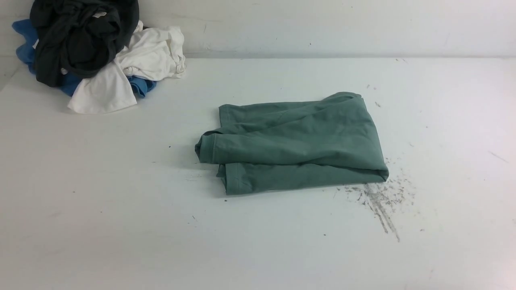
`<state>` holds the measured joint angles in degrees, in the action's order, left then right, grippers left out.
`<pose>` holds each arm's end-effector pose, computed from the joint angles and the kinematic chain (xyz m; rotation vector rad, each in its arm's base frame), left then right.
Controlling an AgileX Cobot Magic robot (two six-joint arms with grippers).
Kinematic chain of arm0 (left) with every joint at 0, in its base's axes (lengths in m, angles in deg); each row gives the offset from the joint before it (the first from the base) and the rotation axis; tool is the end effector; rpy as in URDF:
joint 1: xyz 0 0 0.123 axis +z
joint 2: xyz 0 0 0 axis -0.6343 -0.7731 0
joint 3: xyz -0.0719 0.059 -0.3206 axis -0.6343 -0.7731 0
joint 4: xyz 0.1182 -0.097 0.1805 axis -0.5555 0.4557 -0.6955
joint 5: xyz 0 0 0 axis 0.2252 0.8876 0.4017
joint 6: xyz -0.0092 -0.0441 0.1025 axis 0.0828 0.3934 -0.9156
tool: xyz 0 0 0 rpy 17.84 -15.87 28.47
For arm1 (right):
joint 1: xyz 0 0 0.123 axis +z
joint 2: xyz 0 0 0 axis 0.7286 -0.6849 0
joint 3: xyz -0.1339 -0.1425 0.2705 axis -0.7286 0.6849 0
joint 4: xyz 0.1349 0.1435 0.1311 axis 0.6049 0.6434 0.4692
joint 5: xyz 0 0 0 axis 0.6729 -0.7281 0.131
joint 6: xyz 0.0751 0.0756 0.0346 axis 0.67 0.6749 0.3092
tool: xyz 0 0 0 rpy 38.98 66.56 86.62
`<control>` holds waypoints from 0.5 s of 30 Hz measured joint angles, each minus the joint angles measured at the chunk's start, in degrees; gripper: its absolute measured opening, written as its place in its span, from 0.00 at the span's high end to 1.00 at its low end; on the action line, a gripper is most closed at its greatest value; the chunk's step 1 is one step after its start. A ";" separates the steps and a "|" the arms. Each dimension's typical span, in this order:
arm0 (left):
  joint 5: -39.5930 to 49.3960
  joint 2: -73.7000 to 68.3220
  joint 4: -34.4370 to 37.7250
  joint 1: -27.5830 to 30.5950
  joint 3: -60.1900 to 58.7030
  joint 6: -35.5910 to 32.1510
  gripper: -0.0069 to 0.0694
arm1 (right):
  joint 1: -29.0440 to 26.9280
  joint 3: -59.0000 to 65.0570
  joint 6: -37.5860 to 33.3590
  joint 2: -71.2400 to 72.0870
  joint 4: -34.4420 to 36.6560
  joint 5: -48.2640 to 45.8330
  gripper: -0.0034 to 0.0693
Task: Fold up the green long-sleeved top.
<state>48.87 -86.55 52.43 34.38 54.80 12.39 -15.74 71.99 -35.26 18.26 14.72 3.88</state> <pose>0.0105 -0.0067 0.2764 0.2944 1.4806 0.0938 0.0395 0.0252 0.1781 -0.6848 2.0270 0.2704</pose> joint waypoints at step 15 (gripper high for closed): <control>1.28 0.11 0.05 0.00 -0.06 0.00 0.92 | -30.82 -0.05 0.00 29.29 -0.42 -13.94 0.97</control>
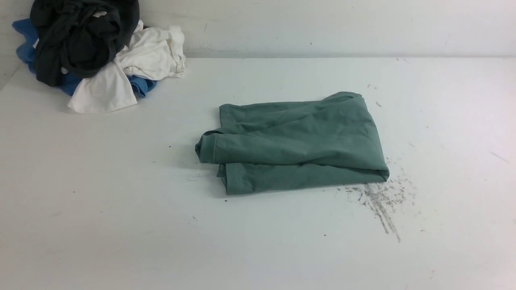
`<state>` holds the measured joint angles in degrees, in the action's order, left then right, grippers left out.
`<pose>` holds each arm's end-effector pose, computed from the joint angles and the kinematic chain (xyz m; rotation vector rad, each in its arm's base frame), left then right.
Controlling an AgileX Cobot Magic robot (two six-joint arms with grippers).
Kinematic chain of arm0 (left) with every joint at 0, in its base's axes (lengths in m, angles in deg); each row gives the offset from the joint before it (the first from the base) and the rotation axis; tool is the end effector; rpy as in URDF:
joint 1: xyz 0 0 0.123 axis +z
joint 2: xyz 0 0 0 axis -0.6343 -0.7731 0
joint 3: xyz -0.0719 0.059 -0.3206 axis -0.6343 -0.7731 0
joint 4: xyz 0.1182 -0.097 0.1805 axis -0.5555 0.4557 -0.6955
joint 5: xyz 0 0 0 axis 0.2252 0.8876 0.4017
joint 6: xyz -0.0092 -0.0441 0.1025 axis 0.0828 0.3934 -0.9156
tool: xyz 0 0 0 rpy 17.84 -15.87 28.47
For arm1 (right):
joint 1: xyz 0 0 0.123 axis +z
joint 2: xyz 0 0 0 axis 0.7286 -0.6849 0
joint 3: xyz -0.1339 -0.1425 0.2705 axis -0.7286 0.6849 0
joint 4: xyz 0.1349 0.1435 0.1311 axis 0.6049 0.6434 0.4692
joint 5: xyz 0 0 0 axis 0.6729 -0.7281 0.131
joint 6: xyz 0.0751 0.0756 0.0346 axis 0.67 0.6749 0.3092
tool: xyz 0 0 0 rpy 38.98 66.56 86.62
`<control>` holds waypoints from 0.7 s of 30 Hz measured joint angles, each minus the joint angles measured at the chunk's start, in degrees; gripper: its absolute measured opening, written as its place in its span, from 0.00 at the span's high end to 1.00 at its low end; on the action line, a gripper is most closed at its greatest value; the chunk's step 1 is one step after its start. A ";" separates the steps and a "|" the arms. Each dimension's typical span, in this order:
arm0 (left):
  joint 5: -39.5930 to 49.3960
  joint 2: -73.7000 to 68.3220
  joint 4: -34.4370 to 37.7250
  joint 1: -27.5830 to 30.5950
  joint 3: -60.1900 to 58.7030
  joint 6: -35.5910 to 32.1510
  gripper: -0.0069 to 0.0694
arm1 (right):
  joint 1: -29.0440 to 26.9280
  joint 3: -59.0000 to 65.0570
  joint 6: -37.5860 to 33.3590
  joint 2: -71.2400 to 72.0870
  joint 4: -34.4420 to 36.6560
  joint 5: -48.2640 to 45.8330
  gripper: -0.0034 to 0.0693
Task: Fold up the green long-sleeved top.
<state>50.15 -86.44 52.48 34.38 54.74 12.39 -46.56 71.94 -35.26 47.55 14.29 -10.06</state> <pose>0.0103 -0.0075 0.2737 0.3034 1.4995 0.0871 0.0093 0.0038 0.1676 -0.1356 1.8529 -0.0463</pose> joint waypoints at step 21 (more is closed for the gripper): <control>0.28 0.00 0.00 0.00 -0.05 0.00 0.92 | -2.66 -0.05 10.15 0.53 -1.75 -0.64 0.97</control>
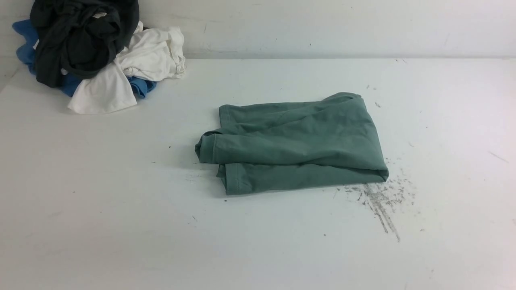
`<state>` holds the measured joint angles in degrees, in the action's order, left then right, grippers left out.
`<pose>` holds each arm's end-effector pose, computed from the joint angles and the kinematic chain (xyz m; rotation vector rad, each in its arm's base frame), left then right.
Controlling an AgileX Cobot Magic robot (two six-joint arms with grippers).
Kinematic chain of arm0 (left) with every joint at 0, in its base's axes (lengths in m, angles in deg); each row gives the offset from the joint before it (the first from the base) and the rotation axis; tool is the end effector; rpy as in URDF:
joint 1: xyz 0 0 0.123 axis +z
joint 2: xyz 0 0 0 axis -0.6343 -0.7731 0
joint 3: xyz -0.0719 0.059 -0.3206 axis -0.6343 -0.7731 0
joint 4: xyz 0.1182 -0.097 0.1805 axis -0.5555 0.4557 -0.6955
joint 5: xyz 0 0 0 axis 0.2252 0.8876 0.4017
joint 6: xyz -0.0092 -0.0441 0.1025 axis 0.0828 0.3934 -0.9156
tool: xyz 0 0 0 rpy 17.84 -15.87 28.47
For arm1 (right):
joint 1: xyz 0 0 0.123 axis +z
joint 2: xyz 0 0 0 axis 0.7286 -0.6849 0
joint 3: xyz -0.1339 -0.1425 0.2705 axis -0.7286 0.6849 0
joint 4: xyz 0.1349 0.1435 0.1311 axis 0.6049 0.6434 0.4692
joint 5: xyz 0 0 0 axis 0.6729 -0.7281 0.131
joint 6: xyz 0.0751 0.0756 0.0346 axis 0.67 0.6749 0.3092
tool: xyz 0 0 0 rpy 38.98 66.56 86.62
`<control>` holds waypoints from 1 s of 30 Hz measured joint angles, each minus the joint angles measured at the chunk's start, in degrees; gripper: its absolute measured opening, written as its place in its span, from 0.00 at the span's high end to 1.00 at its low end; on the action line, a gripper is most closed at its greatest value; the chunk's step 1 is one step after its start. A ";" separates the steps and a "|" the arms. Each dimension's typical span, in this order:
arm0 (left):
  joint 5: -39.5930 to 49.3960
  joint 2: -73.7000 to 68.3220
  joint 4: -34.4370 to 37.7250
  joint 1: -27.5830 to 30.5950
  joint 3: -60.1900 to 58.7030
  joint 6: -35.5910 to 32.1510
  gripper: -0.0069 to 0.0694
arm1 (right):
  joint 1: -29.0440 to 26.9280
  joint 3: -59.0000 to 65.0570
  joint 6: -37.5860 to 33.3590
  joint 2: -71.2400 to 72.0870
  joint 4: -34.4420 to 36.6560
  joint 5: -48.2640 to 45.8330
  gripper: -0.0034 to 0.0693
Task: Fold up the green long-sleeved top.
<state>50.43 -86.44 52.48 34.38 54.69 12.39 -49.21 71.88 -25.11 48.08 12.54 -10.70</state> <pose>0.0103 -0.0076 0.2729 0.3056 1.5047 0.0858 0.0087 0.0023 0.1668 0.0518 1.8587 0.0155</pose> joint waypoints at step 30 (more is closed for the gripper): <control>-6.50 6.34 -3.98 5.38 -10.46 7.95 0.92 | 0.00 0.00 0.11 0.00 -0.33 -0.11 0.97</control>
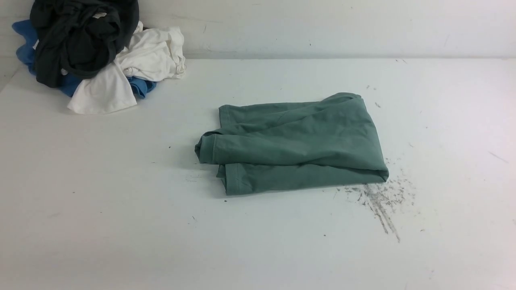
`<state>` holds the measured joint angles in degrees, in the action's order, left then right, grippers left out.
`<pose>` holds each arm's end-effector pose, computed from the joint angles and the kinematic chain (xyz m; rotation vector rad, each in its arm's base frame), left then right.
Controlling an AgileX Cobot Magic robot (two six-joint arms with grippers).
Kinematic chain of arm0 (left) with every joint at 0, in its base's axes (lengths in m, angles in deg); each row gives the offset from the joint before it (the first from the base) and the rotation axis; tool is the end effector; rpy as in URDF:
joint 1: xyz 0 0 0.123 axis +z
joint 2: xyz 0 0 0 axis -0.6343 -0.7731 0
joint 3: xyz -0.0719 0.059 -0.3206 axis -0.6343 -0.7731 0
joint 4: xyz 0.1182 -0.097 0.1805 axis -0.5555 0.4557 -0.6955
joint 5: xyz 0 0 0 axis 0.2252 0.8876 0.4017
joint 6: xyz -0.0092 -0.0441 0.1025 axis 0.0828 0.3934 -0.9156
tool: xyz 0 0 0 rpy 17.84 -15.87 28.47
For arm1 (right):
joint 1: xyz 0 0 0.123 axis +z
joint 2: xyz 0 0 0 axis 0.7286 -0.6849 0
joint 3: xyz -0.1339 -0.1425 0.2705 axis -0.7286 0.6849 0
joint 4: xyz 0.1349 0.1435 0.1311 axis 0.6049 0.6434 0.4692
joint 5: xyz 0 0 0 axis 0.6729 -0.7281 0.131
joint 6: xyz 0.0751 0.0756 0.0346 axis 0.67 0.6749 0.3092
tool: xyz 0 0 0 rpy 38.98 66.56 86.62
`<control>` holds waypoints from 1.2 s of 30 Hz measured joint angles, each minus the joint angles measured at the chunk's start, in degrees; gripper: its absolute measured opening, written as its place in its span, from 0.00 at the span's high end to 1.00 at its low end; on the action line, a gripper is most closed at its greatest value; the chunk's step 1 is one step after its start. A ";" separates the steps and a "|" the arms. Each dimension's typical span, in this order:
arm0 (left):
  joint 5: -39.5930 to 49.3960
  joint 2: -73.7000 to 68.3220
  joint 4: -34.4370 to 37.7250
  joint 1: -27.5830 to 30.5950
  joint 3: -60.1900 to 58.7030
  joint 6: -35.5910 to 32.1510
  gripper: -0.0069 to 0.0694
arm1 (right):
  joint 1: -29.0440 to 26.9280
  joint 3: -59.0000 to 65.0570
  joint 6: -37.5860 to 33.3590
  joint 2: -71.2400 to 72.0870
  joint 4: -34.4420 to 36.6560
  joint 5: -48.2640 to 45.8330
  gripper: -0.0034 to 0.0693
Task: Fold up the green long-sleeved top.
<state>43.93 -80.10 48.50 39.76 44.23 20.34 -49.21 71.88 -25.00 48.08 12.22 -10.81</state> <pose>0.0095 -0.0021 0.2240 0.1435 1.4949 0.1349 0.0086 0.0021 0.1665 0.0500 1.8608 0.0115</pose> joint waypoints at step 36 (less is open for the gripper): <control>16.76 0.21 -12.16 -5.82 -4.14 24.68 0.92 | 0.00 0.00 0.00 0.00 -0.04 -0.06 0.97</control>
<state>60.70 -79.89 36.34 33.95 40.09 45.02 -49.21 71.88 -25.00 48.08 12.18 -10.87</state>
